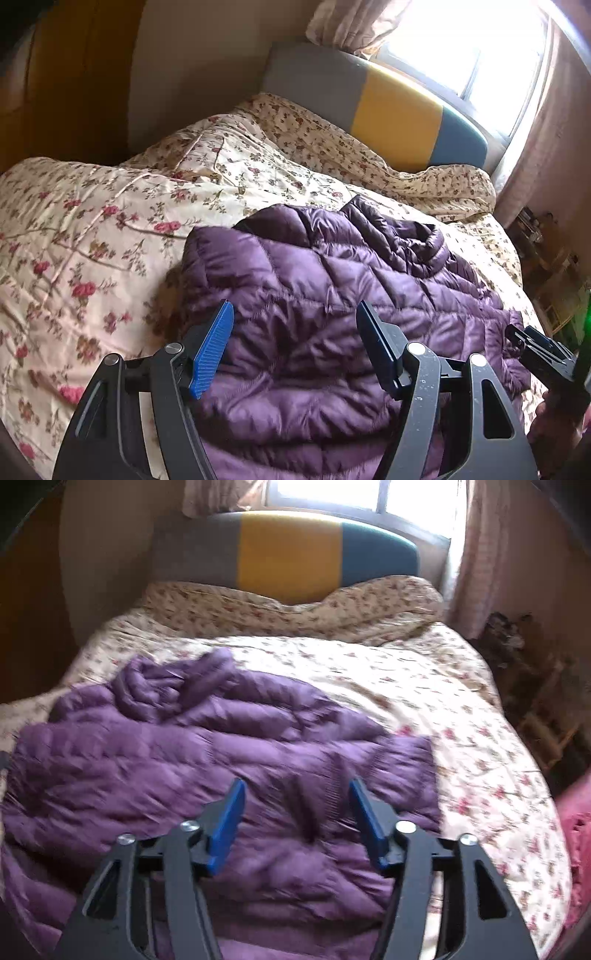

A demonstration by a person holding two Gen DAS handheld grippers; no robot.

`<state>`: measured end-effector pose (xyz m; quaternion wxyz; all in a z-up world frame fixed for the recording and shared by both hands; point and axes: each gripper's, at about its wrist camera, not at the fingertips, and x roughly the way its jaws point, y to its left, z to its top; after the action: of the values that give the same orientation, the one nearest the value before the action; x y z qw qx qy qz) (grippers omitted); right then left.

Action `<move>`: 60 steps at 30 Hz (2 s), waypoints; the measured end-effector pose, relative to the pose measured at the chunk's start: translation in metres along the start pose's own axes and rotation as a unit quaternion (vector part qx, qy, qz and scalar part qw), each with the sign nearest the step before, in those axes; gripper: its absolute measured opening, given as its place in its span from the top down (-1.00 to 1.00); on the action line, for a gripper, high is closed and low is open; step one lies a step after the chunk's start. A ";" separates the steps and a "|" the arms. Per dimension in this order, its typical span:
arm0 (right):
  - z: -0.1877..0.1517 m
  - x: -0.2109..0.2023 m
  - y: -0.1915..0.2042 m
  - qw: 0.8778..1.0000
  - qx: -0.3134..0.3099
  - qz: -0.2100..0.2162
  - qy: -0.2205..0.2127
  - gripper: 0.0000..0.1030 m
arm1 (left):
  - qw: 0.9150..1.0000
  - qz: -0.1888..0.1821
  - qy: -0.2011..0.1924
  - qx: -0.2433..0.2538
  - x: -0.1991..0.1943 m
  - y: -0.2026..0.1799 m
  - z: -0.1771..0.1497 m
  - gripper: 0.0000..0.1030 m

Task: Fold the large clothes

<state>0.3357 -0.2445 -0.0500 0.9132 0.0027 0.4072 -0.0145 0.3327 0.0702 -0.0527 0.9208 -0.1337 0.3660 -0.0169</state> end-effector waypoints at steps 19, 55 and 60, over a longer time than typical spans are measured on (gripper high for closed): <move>-0.025 0.080 0.024 0.999 -0.038 0.014 0.032 -0.37 | 0.997 0.042 0.052 0.047 0.078 0.003 -0.021 -0.33; -0.143 -0.052 -0.056 0.992 -0.066 -0.018 0.108 -0.95 | 0.996 0.016 0.021 0.079 -0.107 0.008 -0.138 -0.52; -0.161 -0.072 -0.062 0.991 -0.068 -0.007 0.111 -0.95 | 0.996 0.018 0.023 0.081 -0.124 0.018 -0.156 -0.52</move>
<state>0.1657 -0.3017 -0.1035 0.8602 -0.0602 0.5063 0.0072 0.1349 0.0672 -0.0834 0.9203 -0.0512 0.3865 -0.0331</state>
